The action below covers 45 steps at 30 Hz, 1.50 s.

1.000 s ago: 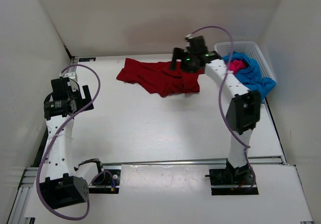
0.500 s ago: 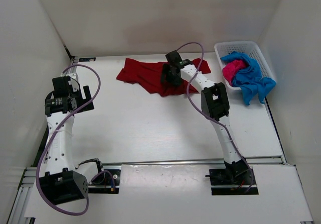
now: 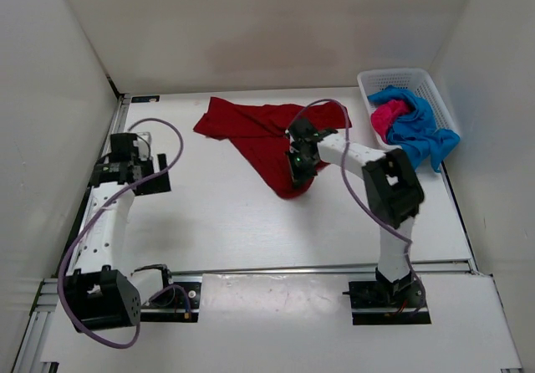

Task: Fold and stack the t-shirts
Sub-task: Flatten out the tshirt

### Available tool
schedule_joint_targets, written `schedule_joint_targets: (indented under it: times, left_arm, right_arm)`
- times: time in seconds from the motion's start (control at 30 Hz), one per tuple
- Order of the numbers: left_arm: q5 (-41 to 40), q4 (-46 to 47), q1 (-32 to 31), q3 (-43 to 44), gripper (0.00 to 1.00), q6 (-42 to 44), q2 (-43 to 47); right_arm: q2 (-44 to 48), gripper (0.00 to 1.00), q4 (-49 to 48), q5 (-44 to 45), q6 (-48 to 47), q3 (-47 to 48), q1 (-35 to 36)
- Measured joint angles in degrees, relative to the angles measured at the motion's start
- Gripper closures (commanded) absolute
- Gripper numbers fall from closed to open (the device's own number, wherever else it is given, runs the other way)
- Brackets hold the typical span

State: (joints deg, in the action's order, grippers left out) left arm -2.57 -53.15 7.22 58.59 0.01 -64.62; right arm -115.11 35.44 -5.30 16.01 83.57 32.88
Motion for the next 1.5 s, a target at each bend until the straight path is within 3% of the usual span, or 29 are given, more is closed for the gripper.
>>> schedule_joint_targets:
  times: [0.13,0.2,0.27,0.3,0.33,0.37,0.43,0.6,0.7,0.8,0.87,1.03,1.13,1.2,1.27,1.4,1.5]
  left_arm:
    - [-0.5,0.9,-8.7,-6.2,0.01,0.0,-2.3]
    - [-0.9,1.2,-13.3,-7.3,0.01,0.0,-4.9]
    - [-0.8,2.4,-17.6,-7.2,0.01,0.0,-8.0]
    - [-0.8,2.5,-18.8,-6.7,0.01,0.0,-9.4]
    - [-0.8,2.6,-19.8,-5.2,0.01,0.0,-12.0]
    - [-0.9,2.9,-20.2,-3.9,0.01,0.0,-13.7]
    - [-0.9,3.5,-20.6,0.1,0.01,0.0,-17.8]
    - [-0.5,5.2,-20.9,12.5,0.01,0.0,-27.2]
    - [0.5,6.4,-21.9,18.4,0.01,0.0,-32.0]
    - [0.9,7.3,-24.2,22.3,0.13,-0.1,-37.3]
    - [1.2,7.6,-25.9,25.1,0.15,0.0,-42.1]
    - [-1.1,8.2,-28.9,29.3,0.23,0.0,-51.4]
    - [-3.0,8.1,-29.9,30.4,0.32,0.1,-54.2]
    - [-4.4,8.1,-29.8,30.9,0.47,-0.1,-55.2]
    - [-5.2,8.1,-29.5,31.3,0.54,0.0,-55.6]
    - [-6.2,8.2,-29.2,31.6,0.53,0.0,-55.6]
    - [-6.6,8.2,-29.0,31.6,0.35,0.3,-55.5]
  right_arm:
    - [13.7,1.0,1.5,0.4,-6.2,-11.9,-1.7]
    - [18.8,1.0,1.7,0.4,-8.0,-15.3,-5.8]
    - [22.2,0.94,2.2,2.2,-9.0,-17.6,-10.3]
    - [23.3,0.86,2.6,4.0,-9.1,-18.3,-12.0]
    - [24.3,0.51,3.3,5.6,-8.9,-18.9,-13.5]
    - [25.1,0.3,4.2,7.0,-8.1,-19.2,-14.6]
    - [27.0,0.21,5.2,7.9,-6.2,-20.2,-17.7]
    - [36.8,0.2,3.0,8.1,1.9,-25.6,-25.2]
    - [41.6,0.2,0.6,8.0,6.6,-27.0,-20.9]
    - [40.9,0.21,-3.1,7.0,9.9,-27.0,-12.9]
    - [38.6,0.21,-4.5,6.2,11.4,-27.0,-9.2]
    - [34.8,0.23,-5.1,5.7,13.3,-27.2,-5.3]
    - [34.4,0.23,-5.4,5.1,13.0,-27.2,-2.9]
    - [33.9,0.23,-5.6,4.9,12.3,-27.1,-0.8]
    - [32.9,0.23,-5.9,4.7,11.4,-26.9,2.0]
    - [29.7,0.23,-6.6,3.3,9.9,-25.6,5.7]
    - [26.7,0.23,-7.1,2.5,8.9,-23.9,6.4]
